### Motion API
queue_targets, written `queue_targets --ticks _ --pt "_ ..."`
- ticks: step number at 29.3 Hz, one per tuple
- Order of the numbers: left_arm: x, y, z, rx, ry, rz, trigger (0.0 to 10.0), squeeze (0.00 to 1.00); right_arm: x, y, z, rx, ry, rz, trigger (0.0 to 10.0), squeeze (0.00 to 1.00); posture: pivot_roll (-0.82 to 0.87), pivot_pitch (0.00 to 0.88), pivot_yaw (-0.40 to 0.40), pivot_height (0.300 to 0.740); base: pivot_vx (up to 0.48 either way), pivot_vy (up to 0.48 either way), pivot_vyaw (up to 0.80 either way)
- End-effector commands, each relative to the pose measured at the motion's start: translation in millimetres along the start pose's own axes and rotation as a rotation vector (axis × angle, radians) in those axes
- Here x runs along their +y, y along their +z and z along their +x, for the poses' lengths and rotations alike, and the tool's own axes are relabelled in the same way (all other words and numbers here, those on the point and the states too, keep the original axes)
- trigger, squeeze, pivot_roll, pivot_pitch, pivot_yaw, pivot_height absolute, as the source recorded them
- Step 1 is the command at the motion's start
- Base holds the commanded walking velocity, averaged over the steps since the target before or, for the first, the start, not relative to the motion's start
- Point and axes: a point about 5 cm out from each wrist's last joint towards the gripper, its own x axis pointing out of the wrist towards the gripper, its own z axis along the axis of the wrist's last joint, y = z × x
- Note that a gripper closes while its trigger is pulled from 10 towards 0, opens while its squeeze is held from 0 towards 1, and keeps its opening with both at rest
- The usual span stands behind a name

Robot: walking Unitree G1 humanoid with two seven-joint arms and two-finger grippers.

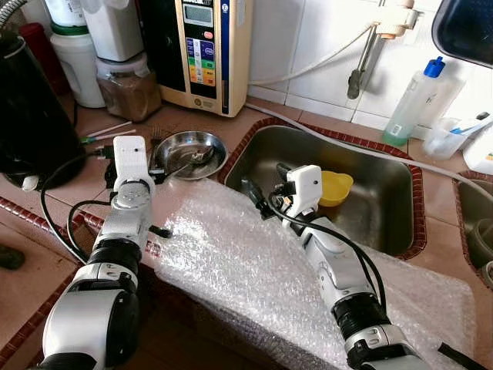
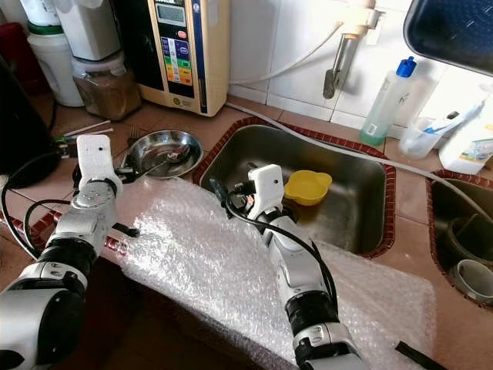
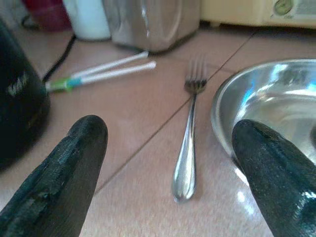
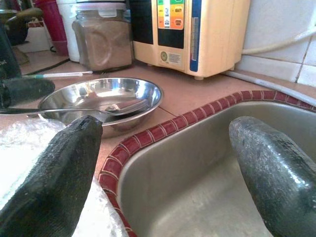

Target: Kitchen organization

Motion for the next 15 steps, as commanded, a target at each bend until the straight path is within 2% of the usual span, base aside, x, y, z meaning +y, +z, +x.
queue_targets --ticks 1,2,5,12,15 --pt "-4.8 37.8 3.6 -0.143 -0.024 0.034 10.0 0.00 -0.9 5.0 0.3 -0.011 -0.002 -0.013 10.0 0.00 0.06 0.000 0.005 0.740 0.000 0.000 0.00" --pt "-7.7 45.3 3.5 -0.168 -0.033 0.032 10.0 0.00 0.0 5.2 0.4 -0.011 -0.001 -0.014 10.0 0.00 0.06 0.000 0.006 0.740 0.000 0.000 0.00" --pt "-9.3 48.6 3.1 -0.178 -0.036 0.018 10.0 0.00 1.0 5.7 0.6 -0.014 0.001 -0.014 10.0 0.00 0.06 0.000 0.009 0.740 0.000 0.000 0.00" --pt "-8.2 45.2 -4.0 -0.198 -0.007 0.005 10.0 0.00 0.3 5.9 -0.8 -0.015 0.000 -0.018 10.0 0.00 0.06 0.000 0.011 0.740 0.000 0.000 0.00" --pt "-2.7 37.3 -20.1 -0.219 0.027 -0.015 10.0 0.00 -4.7 4.4 -4.0 -0.006 -0.008 -0.023 10.0 0.00 0.09 0.000 0.000 0.740 0.000 0.000 0.00"
